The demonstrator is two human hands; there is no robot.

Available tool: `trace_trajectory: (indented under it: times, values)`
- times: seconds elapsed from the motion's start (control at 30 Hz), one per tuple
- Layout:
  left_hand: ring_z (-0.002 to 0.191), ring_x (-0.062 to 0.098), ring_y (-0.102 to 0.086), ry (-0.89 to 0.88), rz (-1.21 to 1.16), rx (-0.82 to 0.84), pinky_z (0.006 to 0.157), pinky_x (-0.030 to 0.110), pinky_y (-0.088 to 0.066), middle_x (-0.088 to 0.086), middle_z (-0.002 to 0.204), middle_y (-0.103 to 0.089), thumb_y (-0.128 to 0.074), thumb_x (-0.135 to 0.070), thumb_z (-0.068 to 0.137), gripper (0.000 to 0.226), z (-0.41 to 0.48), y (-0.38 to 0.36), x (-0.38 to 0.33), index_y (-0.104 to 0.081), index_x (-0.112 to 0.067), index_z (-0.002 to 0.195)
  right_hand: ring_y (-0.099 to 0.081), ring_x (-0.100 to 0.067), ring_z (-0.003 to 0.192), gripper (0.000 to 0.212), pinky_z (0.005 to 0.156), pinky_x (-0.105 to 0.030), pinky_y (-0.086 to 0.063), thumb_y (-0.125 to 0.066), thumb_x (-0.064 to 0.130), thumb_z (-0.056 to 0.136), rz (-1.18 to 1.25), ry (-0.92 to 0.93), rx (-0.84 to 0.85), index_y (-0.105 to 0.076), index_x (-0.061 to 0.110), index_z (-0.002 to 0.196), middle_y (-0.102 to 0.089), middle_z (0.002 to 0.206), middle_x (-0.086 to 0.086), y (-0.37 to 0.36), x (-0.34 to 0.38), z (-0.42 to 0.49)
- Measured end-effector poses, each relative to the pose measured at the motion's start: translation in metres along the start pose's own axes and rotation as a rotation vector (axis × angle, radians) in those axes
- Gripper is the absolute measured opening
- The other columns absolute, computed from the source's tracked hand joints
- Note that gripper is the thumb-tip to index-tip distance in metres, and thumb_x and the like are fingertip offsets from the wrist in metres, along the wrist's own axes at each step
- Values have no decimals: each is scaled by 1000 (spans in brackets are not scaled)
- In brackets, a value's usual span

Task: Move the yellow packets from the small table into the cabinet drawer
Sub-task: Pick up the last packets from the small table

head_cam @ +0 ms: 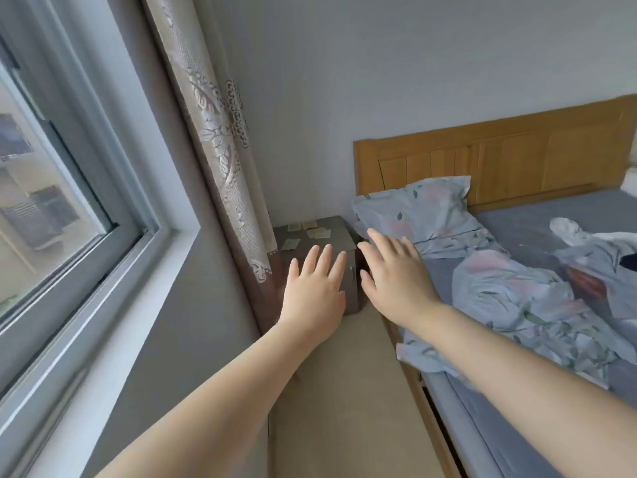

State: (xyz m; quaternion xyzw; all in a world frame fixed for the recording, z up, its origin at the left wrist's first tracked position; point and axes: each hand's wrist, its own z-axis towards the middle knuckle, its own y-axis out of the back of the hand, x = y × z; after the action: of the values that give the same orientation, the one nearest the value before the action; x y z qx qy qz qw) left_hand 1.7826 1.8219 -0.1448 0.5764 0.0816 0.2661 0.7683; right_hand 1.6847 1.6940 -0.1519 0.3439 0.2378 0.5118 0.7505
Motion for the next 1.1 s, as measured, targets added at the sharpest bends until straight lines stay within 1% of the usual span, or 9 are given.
trace_trajectory:
  times: [0.1,0.17,0.3,0.4,0.5,0.57,0.77,0.93,1.1]
  values:
    - [124,32,-51,-25,-31,-2,89,49,-48,11,133,-55,-75,-30,70,68,79,-48,14,-53,-10,131,-60,-33,105,35,95,-49,-45,-66,22,80,21,-6,4,-63,8,112,-59,124,-15,-58,-43,56]
    - [119,32,-55,-25,-33,31,85,48,-50,11,128,-58,-78,-30,66,68,128,-76,27,-57,-10,126,-60,-33,103,34,94,-48,-45,-66,21,80,15,-5,21,-63,8,110,-60,123,-14,-97,-69,92]
    - [118,32,-55,1,-57,90,86,48,-49,11,126,-59,-75,-29,69,63,212,-129,61,-57,-10,125,-60,-33,101,34,94,-46,-45,-66,22,79,3,-1,117,-63,7,109,-60,122,-14,-178,-104,153]
    - [131,32,-43,-5,-70,101,99,50,-40,11,139,-49,-63,-31,82,59,273,-177,93,-48,-12,136,-61,-32,99,36,93,-46,-46,-68,24,77,-25,2,197,-64,7,108,-60,121,-14,-245,-122,201]
    - [145,30,-14,-7,-56,142,113,49,-22,10,157,-20,-45,-35,94,61,342,-236,131,-26,-16,149,-61,-32,100,39,91,-46,-47,-68,28,77,-65,-24,296,-65,6,109,-59,123,-15,-321,-140,258]
    - [147,30,-5,9,-67,172,116,49,-17,9,159,-10,-39,-37,97,62,392,-279,157,-17,-18,151,-61,-32,102,40,92,-46,-46,-66,30,78,-91,-36,359,-64,6,111,-59,124,-15,-376,-152,298]
    - [147,28,-2,29,-175,354,118,48,-13,9,160,-9,-39,-35,98,62,532,-398,226,-14,-17,151,-45,-31,124,46,106,-48,-32,-45,34,93,-107,-89,606,-48,8,131,-42,141,-13,-529,-180,406]
    - [148,27,-4,96,-234,501,118,48,-13,8,160,-8,-42,-31,97,62,600,-481,263,-15,-16,151,-45,-29,116,45,102,-43,-33,-39,35,94,-75,-92,754,-46,9,129,-47,129,-11,-637,-198,453]
    - [148,26,-4,219,-273,618,118,46,-13,7,160,-6,-42,-29,98,62,647,-563,291,-13,-15,152,-46,-28,116,45,97,-41,-35,-37,37,94,-25,-30,865,-43,10,129,-46,129,-9,-742,-211,486]
